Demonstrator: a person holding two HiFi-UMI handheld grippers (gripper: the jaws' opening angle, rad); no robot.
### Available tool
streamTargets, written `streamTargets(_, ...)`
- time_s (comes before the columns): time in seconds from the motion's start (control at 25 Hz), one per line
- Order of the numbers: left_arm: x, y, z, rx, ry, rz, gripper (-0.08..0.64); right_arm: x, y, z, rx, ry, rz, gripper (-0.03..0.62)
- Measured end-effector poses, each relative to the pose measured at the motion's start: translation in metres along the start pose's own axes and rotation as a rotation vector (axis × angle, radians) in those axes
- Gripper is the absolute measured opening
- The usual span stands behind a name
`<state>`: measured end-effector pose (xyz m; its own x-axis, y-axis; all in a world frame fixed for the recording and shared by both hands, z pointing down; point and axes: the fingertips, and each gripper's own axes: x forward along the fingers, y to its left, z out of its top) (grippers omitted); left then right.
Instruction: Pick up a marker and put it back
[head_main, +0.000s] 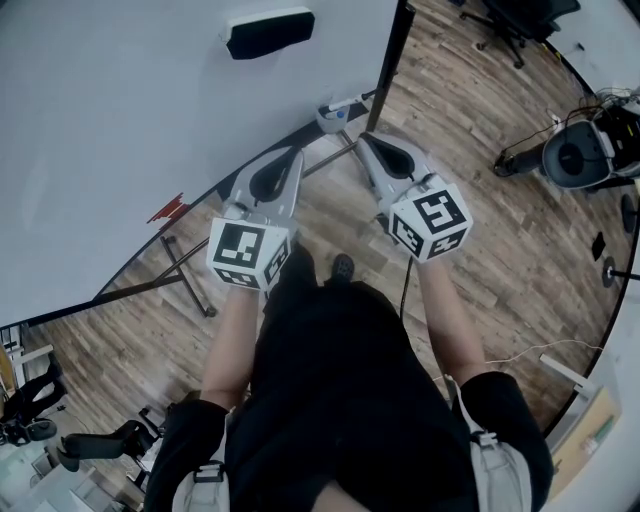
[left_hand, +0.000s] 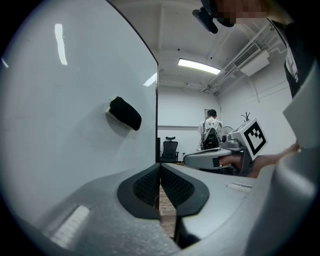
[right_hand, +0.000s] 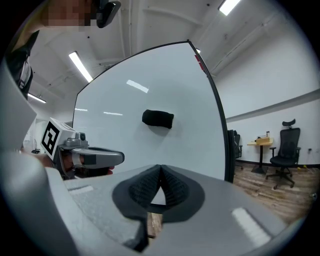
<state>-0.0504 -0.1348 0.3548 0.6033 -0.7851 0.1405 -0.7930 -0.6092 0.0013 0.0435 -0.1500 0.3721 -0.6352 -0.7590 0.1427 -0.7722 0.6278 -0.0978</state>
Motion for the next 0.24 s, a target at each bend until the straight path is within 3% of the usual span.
streamTargets(0.24,-0.0029,0.0035,0.0024,0.001,-0.001,0.006,0.011,0.0011,0.0042,0.0048,-0.002,-0.004,0.006,-0.008)
